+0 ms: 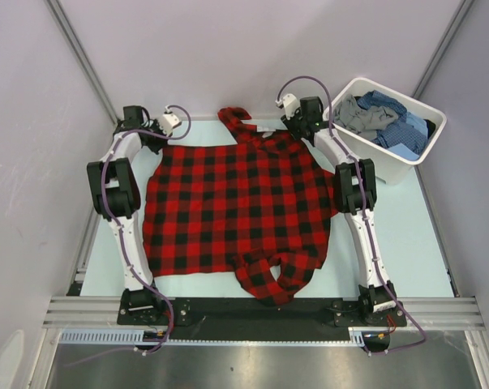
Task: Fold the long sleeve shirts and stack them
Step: Fold the shirt
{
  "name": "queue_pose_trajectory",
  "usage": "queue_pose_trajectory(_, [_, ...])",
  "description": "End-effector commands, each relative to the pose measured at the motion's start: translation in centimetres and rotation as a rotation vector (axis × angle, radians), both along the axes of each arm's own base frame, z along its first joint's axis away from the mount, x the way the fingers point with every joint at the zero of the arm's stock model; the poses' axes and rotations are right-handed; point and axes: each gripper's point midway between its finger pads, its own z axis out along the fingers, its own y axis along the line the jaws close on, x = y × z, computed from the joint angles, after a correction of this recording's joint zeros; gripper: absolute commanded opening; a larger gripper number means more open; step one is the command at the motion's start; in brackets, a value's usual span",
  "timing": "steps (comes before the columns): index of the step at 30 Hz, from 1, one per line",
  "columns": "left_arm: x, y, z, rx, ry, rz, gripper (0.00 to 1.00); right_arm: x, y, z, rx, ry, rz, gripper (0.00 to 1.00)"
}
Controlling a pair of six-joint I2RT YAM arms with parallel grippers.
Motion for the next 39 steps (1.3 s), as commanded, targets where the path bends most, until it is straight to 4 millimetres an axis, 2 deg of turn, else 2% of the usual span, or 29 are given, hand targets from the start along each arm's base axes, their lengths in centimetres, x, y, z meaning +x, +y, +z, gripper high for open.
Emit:
queue_pose_trajectory(1, [1.4,-0.5,1.9,0.007,-0.061,-0.033,0.00,0.6,0.2,1.9,0.024,-0.049,0.036,0.28])
queue_pose_trajectory(4, [1.5,-0.4,2.2,-0.002,-0.064,-0.025,0.00,0.4,0.4,2.8,0.038,-0.054,0.057,0.04])
queue_pose_trajectory(5, [1.6,-0.4,2.5,-0.003,-0.070,-0.024,0.00,0.3,0.6,3.1,0.047,-0.055,0.061,0.00])
queue_pose_trajectory(7, [1.5,-0.4,2.8,-0.006,-0.071,-0.022,0.00,0.1,0.7,3.6,0.068,-0.046,0.071,0.00])
queue_pose_trajectory(8, [1.6,-0.4,3.4,-0.011,-0.083,-0.019,0.00,-0.1,0.9,4.8,0.090,-0.057,0.082,0.00])
queue_pose_trajectory(10, [1.5,-0.3,4.3,-0.021,-0.095,-0.015,0.00,-0.5,1.3,5.9,0.128,-0.053,0.088,0.00])
queue_pose_trajectory(11, [1.3,-0.4,5.0,-0.035,-0.105,-0.020,0.00,-0.7,1.6,7.7,0.149,-0.072,0.101,0.00])
queue_pose_trajectory(14, [0.8,-0.3,6.1,-0.050,-0.121,-0.027,0.00,-1.7,2.2,9.5,0.205,-0.061,0.117,0.00])
queue_pose_trajectory(15, [0.5,-0.2,7.1,-0.048,-0.139,-0.033,0.00,-2.0,2.1,10.9,0.217,-0.072,0.123,0.00])
queue_pose_trajectory(20, [-1.1,-0.3,7.8,-0.027,-0.147,-0.073,0.00,-3.4,1.6,13.4,0.257,-0.060,0.128,0.00])
queue_pose_trajectory(21, [-1.4,-0.4,8.0,-0.026,-0.150,-0.081,0.00,-3.9,1.5,13.1,0.261,-0.039,0.125,0.00])
queue_pose_trajectory(22, [-1.8,-0.6,8.9,-0.025,-0.164,-0.093,0.00,-4.3,1.3,14.4,0.270,-0.048,0.127,0.00])
queue_pose_trajectory(23, [-2.4,-0.6,8.5,-0.017,-0.155,-0.104,0.00,-4.6,0.9,14.7,0.278,-0.043,0.122,0.00])
queue_pose_trajectory(24, [-2.7,-0.7,8.8,-0.014,-0.158,-0.112,0.00,-5.2,0.7,13.8,0.278,-0.011,0.118,0.00])
queue_pose_trajectory(25, [-3.4,-0.8,9.1,-0.004,-0.166,-0.128,0.00,-5.7,0.4,15.2,0.282,-0.027,0.119,0.00])
queue_pose_trajectory(27, [-4.3,-0.6,9.2,0.007,-0.161,-0.142,0.00,-7.0,0.1,14.5,0.280,0.009,0.126,0.00])
queue_pose_trajectory(28, [-4.9,-0.6,8.7,0.014,-0.154,-0.166,0.00,-7.6,0.0,15.3,0.282,0.006,0.133,0.00])
queue_pose_trajectory(29, [-5.7,-0.7,9.1,0.019,-0.151,-0.176,0.00,-8.1,-0.3,15.5,0.282,0.009,0.132,0.00])
queue_pose_trajectory(30, [-6.1,-0.7,9.2,0.028,-0.153,-0.188,0.00,-8.7,-0.4,15.4,0.285,0.025,0.133,0.00])
queue_pose_trajectory(31, [-6.9,-0.5,8.6,0.042,-0.143,-0.203,0.00,-9.5,-0.4,14.4,0.285,0.058,0.139,0.00])
queue_pose_trajectory(32, [-7.6,-0.5,9.3,0.052,-0.151,-0.214,0.00,-10.3,-0.7,15.7,0.288,0.046,0.140,0.00])
queue_pose_trajectory(34, [-9.0,-0.4,8.6,0.065,-0.137,-0.237,0.00,-11.9,-1.1,14.5,0.285,0.086,0.145,0.00])
queue_pose_trajectory(35, [-9.6,-0.4,9.0,0.073,-0.139,-0.240,0.00,-12.7,-1.3,15.3,0.286,0.075,0.147,0.00])
queue_pose_trajectory(37, [-10.9,-0.4,8.3,0.077,-0.119,-0.254,0.00,-13.8,-1.6,15.2,0.285,0.087,0.161,0.00])
queue_pose_trajectory(39, [-11.9,-0.5,8.7,0.077,-0.122,-0.262,0.00,-15.5,-1.8,14.5,0.284,0.120,0.162,0.00])
